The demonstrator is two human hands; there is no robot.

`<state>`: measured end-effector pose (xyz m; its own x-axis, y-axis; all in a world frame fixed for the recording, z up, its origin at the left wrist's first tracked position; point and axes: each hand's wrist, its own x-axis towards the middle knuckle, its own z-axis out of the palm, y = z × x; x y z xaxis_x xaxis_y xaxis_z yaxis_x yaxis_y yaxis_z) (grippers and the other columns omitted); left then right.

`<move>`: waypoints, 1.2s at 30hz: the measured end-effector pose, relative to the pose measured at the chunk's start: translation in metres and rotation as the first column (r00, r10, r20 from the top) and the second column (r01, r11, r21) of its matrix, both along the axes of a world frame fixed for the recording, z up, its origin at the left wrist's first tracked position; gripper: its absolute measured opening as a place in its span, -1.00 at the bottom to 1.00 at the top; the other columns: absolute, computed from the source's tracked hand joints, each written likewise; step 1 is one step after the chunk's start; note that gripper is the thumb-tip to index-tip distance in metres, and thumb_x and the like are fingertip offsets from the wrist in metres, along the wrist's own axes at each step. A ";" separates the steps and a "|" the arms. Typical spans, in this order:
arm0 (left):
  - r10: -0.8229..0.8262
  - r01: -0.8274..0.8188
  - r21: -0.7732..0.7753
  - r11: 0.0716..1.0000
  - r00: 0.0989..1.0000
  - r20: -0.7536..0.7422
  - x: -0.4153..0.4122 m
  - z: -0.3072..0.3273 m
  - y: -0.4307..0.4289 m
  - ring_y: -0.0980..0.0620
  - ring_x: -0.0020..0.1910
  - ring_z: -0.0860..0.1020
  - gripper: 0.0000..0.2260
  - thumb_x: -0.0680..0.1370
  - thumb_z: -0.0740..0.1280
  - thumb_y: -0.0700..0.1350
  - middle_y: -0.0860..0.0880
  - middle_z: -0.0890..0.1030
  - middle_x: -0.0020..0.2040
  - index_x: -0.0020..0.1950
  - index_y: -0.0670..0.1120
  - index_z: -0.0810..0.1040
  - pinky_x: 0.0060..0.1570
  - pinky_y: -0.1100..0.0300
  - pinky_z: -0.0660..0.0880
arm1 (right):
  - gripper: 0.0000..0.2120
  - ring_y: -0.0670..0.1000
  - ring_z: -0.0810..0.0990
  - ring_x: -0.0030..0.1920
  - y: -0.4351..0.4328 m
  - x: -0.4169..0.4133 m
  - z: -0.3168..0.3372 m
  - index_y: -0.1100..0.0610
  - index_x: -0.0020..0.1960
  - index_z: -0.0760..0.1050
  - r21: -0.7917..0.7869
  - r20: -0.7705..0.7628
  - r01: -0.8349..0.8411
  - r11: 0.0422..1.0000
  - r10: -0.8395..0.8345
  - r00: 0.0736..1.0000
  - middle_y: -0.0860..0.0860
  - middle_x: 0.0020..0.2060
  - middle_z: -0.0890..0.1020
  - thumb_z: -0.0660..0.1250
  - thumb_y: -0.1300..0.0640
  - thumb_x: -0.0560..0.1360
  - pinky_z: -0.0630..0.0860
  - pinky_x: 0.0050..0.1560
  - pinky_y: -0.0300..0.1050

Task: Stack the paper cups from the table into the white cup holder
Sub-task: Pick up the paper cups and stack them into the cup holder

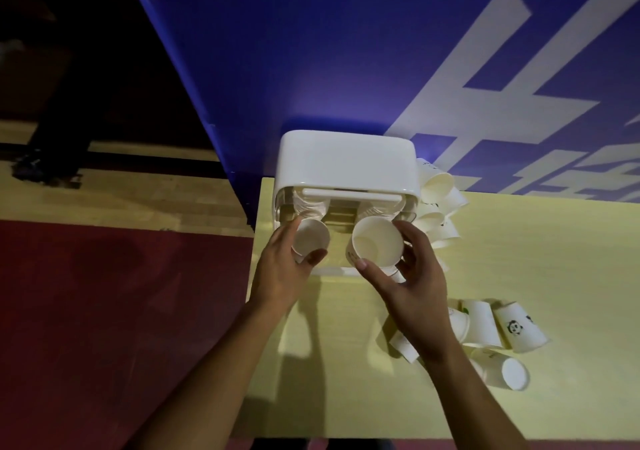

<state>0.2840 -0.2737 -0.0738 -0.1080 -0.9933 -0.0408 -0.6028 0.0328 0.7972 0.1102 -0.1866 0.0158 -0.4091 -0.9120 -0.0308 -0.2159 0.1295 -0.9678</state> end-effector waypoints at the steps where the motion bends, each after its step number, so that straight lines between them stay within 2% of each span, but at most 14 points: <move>1: 0.001 -0.001 -0.006 1.000 1.000 -0.008 0.000 -0.003 0.001 -0.05 0.33 0.55 -0.31 0.41 0.57 0.13 -0.05 0.57 0.38 0.49 -0.02 0.47 0.15 0.29 0.41 | -0.37 -0.04 0.62 0.25 -0.002 0.002 -0.001 -0.01 0.34 0.47 -0.006 0.005 0.000 1.000 0.001 1.000 -0.15 0.22 0.62 0.64 0.05 0.34 0.60 0.24 -0.02; 4: 0.015 -0.014 0.044 0.999 1.000 -0.025 -0.002 -0.001 0.001 -0.08 0.27 0.57 -0.27 0.38 0.56 0.16 -0.08 0.58 0.36 0.50 -0.02 0.45 0.16 0.08 0.57 | -0.36 -0.05 0.62 0.25 -0.014 0.011 -0.004 0.02 0.35 0.48 -0.027 0.001 -0.002 1.000 0.002 1.000 -0.13 0.21 0.63 0.65 0.06 0.35 0.59 0.26 0.01; 6: -0.003 0.005 0.110 0.994 1.000 -0.018 -0.002 0.001 0.000 -0.08 0.31 0.56 -0.25 0.38 0.58 0.13 -0.08 0.55 0.37 0.50 -0.07 0.43 0.25 0.01 0.56 | -0.39 -0.04 0.61 0.26 -0.024 0.020 -0.008 -0.02 0.33 0.49 -0.068 -0.041 -0.029 0.997 0.026 0.999 -0.13 0.21 0.62 0.66 0.07 0.35 0.58 0.25 -0.04; 8: -0.067 0.072 0.100 0.992 0.996 -0.059 0.003 -0.001 0.001 -0.08 0.34 0.54 -0.32 0.40 0.53 0.12 -0.07 0.56 0.36 0.46 -0.07 0.44 0.25 0.00 0.55 | -0.38 -0.03 0.59 0.27 -0.034 0.029 -0.017 -0.07 0.33 0.48 -0.092 -0.102 -0.070 0.993 0.061 0.993 -0.20 0.22 0.59 0.66 0.06 0.36 0.58 0.24 -0.05; 11: -0.101 0.104 0.069 0.992 0.994 -0.040 0.018 -0.006 0.004 -0.12 0.37 0.50 -0.48 0.52 0.44 -0.03 -0.07 0.56 0.34 0.46 -0.01 0.43 0.11 -0.02 0.61 | -0.31 -0.04 0.57 0.30 -0.044 0.040 -0.043 0.03 0.40 0.46 -0.043 -0.185 -0.138 0.989 0.128 0.974 -0.15 0.28 0.58 0.64 -0.06 0.36 0.56 0.25 0.04; 14: -0.099 0.101 0.155 0.983 0.995 -0.016 0.026 -0.016 0.006 0.08 0.29 0.56 -0.21 0.37 0.55 0.04 0.07 0.54 0.36 0.54 0.16 0.29 0.23 -0.01 0.58 | -0.28 -0.13 0.53 0.32 -0.049 0.045 -0.064 0.01 0.44 0.43 0.040 -0.254 -0.197 0.980 0.200 0.946 -0.15 0.31 0.57 0.61 -0.16 0.38 0.51 0.29 -0.05; 16: -0.069 0.094 0.246 0.965 0.992 -0.106 0.028 -0.015 0.005 0.15 0.23 0.59 -0.21 0.41 0.54 -0.03 0.11 0.56 0.33 0.56 0.19 0.26 0.20 0.01 0.61 | -0.28 -0.16 0.51 0.32 -0.053 0.046 -0.073 -0.04 0.46 0.41 0.090 -0.279 -0.212 0.973 0.229 0.933 -0.18 0.32 0.54 0.58 -0.19 0.39 0.48 0.28 -0.18; 19: -0.064 0.115 0.305 0.945 0.983 -0.171 0.028 -0.010 0.004 0.24 0.18 0.59 -0.23 0.51 0.48 -0.20 0.20 0.58 0.24 0.60 0.18 0.21 0.17 0.22 0.56 | -0.26 -0.17 0.46 0.35 -0.058 0.047 -0.081 -0.07 0.52 0.36 0.163 -0.258 -0.206 0.965 0.243 0.935 -0.15 0.38 0.49 0.55 -0.20 0.42 0.39 0.26 -0.30; 23: -0.120 0.165 0.347 0.923 0.982 -0.146 0.026 -0.003 0.006 0.15 0.26 0.58 -0.24 0.53 0.39 -0.24 0.12 0.58 0.31 0.59 0.26 0.16 0.24 0.11 0.56 | -0.29 -0.30 0.39 0.28 -0.065 0.041 -0.082 -0.11 0.52 0.35 0.204 -0.217 -0.262 0.943 0.305 0.927 -0.34 0.31 0.43 0.54 -0.12 0.45 0.39 0.24 -0.26; 24: -0.117 0.158 0.344 0.926 0.984 -0.137 0.025 -0.003 0.007 0.13 0.25 0.58 -0.25 0.53 0.38 -0.24 0.11 0.58 0.32 0.58 0.25 0.17 0.25 0.07 0.57 | -0.29 -0.28 0.40 0.30 -0.066 0.037 -0.083 -0.10 0.52 0.35 0.215 -0.214 -0.279 0.936 0.323 0.922 -0.35 0.31 0.43 0.55 -0.11 0.45 0.43 0.27 -0.20; 28: -0.118 0.160 0.334 0.929 0.983 -0.143 0.025 -0.007 0.011 0.13 0.25 0.59 -0.25 0.52 0.38 -0.22 0.11 0.59 0.33 0.60 0.22 0.17 0.23 0.02 0.59 | -0.24 -0.10 0.46 0.39 -0.068 0.024 -0.088 -0.09 0.55 0.31 0.256 -0.229 -0.320 0.912 0.379 0.897 -0.13 0.44 0.48 0.54 -0.13 0.44 0.46 0.40 0.01; 30: -0.110 0.159 0.338 0.927 0.981 -0.159 0.024 -0.007 0.010 0.13 0.25 0.59 -0.26 0.52 0.38 -0.21 0.10 0.59 0.33 0.60 0.21 0.17 0.23 0.01 0.59 | -0.23 -0.12 0.44 0.39 -0.070 0.022 -0.084 -0.10 0.56 0.29 0.269 -0.237 -0.331 0.905 0.395 0.888 -0.13 0.45 0.47 0.54 -0.15 0.44 0.44 0.40 -0.02; 34: -0.092 0.130 0.287 0.949 0.986 -0.143 0.023 -0.001 0.011 0.12 0.26 0.59 -0.29 0.54 0.40 -0.24 0.09 0.60 0.33 0.59 0.15 0.22 0.21 0.06 0.58 | -0.14 -0.25 0.37 0.39 -0.062 0.024 -0.074 -0.14 0.59 0.23 0.252 -0.211 -0.334 0.908 0.389 0.897 -0.19 0.47 0.41 0.51 -0.26 0.40 0.33 0.33 -0.35; 36: -0.008 0.025 0.184 0.983 0.996 -0.092 0.023 0.009 0.020 0.10 0.28 0.55 -0.39 0.56 0.43 -0.21 0.07 0.56 0.37 0.55 0.07 0.32 0.17 0.13 0.53 | -0.19 -0.14 0.47 0.38 -0.046 0.020 -0.076 -0.15 0.56 0.29 0.235 -0.173 -0.259 0.937 0.302 0.937 -0.17 0.45 0.45 0.50 -0.28 0.41 0.43 0.35 -0.22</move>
<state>0.3074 -0.2541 -0.0647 -0.1356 -0.9677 -0.2125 -0.5287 -0.1107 0.8416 0.1306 -0.2331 -0.0602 -0.1544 -0.9727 -0.1734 -0.4612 0.2262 -0.8580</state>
